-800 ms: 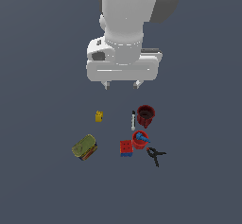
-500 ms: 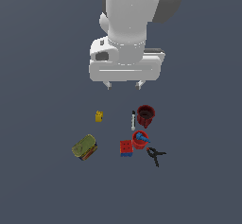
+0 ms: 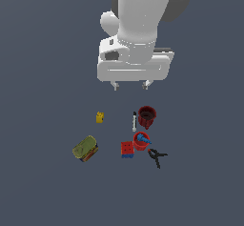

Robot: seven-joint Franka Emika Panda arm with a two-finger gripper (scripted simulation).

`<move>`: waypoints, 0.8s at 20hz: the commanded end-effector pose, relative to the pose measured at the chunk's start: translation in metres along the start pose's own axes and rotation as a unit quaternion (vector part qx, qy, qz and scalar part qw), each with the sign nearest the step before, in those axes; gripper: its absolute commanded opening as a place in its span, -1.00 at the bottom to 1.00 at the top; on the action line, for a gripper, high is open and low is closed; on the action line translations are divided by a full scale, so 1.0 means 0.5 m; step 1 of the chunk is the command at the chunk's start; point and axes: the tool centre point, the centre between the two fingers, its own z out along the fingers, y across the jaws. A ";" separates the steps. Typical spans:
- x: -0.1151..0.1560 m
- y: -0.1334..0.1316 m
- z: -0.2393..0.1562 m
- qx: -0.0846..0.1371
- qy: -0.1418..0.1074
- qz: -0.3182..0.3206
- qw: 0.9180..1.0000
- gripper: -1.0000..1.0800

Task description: Pick up a designated object from a clutter of objects.

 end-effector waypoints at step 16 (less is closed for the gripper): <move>0.095 -0.047 0.179 0.004 0.003 -0.033 0.999 0.92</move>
